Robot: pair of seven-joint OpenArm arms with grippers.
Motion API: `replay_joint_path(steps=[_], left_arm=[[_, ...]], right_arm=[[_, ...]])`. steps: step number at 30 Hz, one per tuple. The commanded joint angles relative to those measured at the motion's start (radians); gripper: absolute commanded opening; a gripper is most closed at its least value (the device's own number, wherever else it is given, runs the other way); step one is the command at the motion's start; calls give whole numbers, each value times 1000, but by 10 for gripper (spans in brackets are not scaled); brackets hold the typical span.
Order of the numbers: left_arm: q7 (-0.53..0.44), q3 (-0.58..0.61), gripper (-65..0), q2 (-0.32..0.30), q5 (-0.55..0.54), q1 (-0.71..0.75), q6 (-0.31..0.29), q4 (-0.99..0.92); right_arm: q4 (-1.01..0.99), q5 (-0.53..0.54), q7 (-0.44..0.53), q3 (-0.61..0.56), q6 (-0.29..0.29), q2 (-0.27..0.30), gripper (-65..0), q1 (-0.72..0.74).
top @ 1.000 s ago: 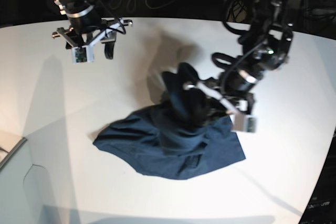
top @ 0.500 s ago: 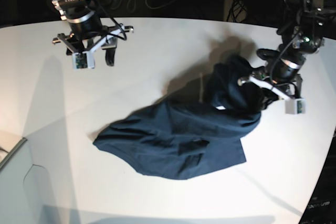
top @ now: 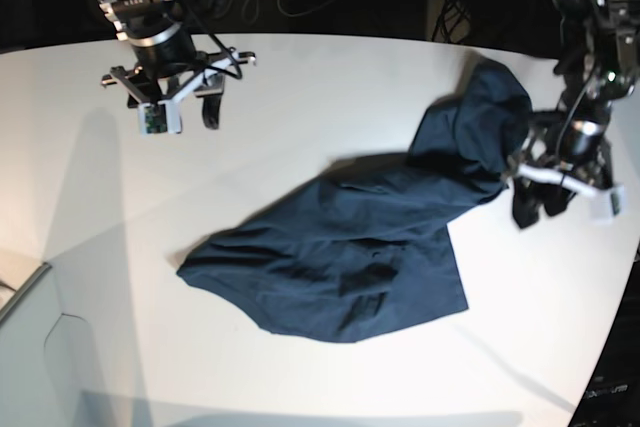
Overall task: Layout the t-shirt on the table in an organized manner, then fold the t-shirt properly
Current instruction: 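Lift the grasped fabric with the left gripper and drop it onto the shirt, then lower the left gripper into the shirt center and grasp fabric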
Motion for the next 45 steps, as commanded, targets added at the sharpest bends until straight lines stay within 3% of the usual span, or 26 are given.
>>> replay_joint_path(steps=[1,7,10,15,21,33,43,45], left_arm=[[-29,11,-348,3,-3,-54,-2,-19],[-38,234,-348,27,89,-316,4,-286],[-41,320,-348,80,155,-416,5,-432],[-46,327,-348,207,273,-568,5,-676],[-221,333,-348,302,362,-675,4,-910],[-397,332,-348,304,381,-758,5,-1173],[-399,333,-354,333,385,-791,-2,-1225],[-400,333,-395,336,385,-798,-2,-1248]], right_arm=[[18,5,25,-2,9,3,-359,6],[16,5,23,-25,9,3,-359,14],[16,5,23,-29,9,4,-359,14],[2,5,23,-28,9,4,-359,14],[-18,5,23,-23,9,8,-359,11],[-19,2,23,-22,9,8,-359,13],[-19,2,23,-23,9,6,-359,8],[-19,2,23,-22,9,6,-359,6]])
